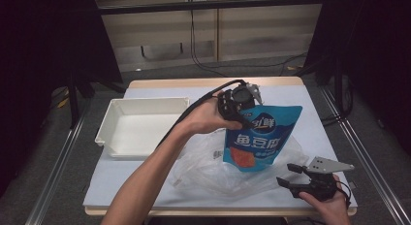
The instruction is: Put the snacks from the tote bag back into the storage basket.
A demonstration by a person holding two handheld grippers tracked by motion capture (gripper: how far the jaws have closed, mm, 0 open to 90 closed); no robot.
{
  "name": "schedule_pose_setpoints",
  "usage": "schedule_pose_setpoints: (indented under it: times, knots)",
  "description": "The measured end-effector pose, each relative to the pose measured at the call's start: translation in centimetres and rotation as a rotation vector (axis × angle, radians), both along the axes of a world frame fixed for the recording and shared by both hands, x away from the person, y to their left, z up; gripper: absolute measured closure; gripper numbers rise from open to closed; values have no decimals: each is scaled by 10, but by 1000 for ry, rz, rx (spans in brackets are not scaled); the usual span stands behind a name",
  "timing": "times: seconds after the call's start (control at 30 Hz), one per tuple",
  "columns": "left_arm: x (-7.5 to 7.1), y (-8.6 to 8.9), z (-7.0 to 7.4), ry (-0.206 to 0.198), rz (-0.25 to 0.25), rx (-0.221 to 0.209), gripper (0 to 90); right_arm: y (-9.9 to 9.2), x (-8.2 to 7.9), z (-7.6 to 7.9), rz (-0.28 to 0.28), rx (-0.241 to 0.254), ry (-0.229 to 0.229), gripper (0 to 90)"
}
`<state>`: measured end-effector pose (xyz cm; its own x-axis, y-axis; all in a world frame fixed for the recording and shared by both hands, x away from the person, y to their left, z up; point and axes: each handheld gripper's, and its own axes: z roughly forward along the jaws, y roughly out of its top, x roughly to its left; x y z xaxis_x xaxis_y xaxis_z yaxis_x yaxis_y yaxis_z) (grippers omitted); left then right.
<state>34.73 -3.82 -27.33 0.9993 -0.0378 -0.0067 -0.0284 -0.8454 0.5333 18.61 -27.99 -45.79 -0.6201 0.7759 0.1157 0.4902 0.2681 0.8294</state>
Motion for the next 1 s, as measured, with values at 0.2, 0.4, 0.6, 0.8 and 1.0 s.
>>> schedule_pose_setpoints:
  times: [0.2, 0.4, 0.6, 0.8, 1.0]
  knots:
    - [0, 2, 19, -18, -4, -25, 900, -1, 0, 0, 0, 7, -9, 341]
    - [4, 18, 32, -25, 11, -26, 900, -2, -1, 1, -1, 10, -14, 339]
    - [9, 36, 40, -32, 29, -41, 900, -1, 1, 0, -1, 14, -6, 316]
    - [9, 46, 48, -63, 28, -42, 900, -1, 1, 1, -6, 21, -11, 291]
    - [9, 59, 65, -75, 26, -97, 900, -2, 0, 1, -8, 21, -18, 291]
